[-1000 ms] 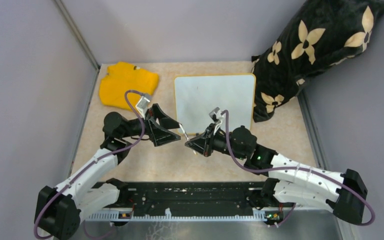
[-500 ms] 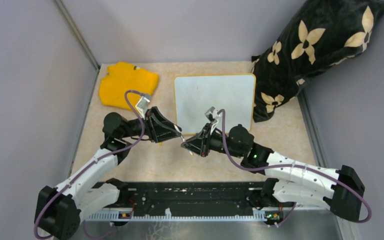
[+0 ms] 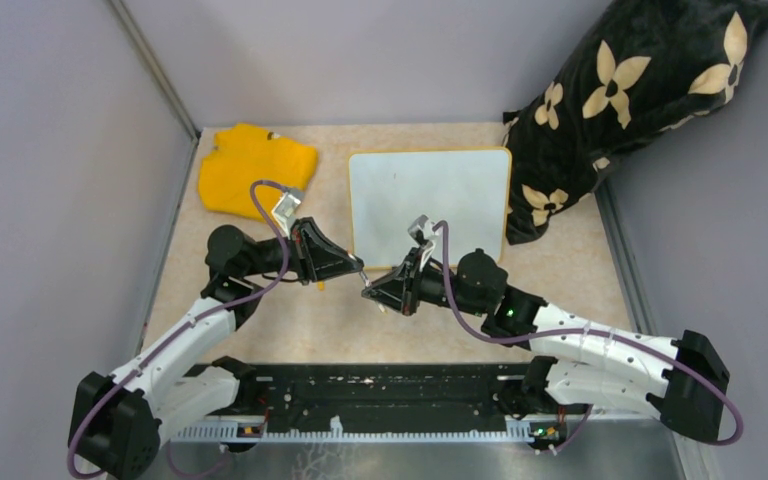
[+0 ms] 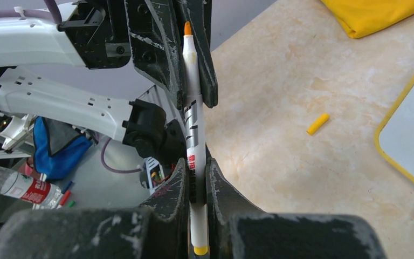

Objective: Write a sentence on the whiteboard

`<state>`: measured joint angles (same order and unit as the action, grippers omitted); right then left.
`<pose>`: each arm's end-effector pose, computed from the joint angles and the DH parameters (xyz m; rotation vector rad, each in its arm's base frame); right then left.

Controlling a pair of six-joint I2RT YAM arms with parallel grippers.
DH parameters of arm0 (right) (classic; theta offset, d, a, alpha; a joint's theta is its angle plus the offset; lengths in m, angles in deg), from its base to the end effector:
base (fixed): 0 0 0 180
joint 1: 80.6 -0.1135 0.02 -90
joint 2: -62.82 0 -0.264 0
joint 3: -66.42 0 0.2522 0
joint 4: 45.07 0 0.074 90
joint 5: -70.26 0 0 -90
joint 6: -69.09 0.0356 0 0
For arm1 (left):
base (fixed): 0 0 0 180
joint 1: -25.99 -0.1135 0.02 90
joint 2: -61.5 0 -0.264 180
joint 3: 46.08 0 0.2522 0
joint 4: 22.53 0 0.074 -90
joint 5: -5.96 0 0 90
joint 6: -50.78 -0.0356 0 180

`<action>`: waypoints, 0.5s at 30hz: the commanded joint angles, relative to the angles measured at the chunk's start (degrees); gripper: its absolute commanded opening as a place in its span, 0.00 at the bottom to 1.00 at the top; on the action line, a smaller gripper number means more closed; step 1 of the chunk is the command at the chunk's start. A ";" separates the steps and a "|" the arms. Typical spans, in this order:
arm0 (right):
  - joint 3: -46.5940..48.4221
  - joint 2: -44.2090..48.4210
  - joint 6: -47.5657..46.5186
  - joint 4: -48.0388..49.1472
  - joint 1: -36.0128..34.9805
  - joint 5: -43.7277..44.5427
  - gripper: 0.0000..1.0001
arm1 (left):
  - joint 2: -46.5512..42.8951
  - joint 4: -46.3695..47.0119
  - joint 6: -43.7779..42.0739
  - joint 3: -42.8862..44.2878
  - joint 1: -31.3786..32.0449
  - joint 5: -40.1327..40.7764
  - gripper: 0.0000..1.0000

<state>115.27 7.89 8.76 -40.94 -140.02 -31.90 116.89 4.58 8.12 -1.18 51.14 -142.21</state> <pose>0.1095 0.2000 0.2992 -0.6328 1.6701 1.3394 0.1745 -0.1153 0.3114 0.7157 1.4905 -1.6457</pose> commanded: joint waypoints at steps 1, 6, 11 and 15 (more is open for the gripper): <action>2.92 0.45 1.43 3.88 -0.78 -0.61 0.00 | -0.73 2.00 -1.40 -0.65 0.24 -0.42 0.00; 2.85 4.38 2.64 3.74 -0.78 4.27 0.46 | -2.51 3.08 2.30 -0.40 0.17 4.20 0.00; 2.41 8.78 6.21 5.34 -0.79 13.96 0.64 | -6.78 2.87 5.73 0.82 0.21 16.02 0.00; 6.06 9.39 5.70 1.45 -0.79 16.38 0.79 | -9.50 0.83 7.33 2.88 0.19 23.29 0.00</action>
<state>115.90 16.41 13.72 -39.89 -140.23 -20.84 109.92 4.84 12.92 -1.25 51.25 -128.68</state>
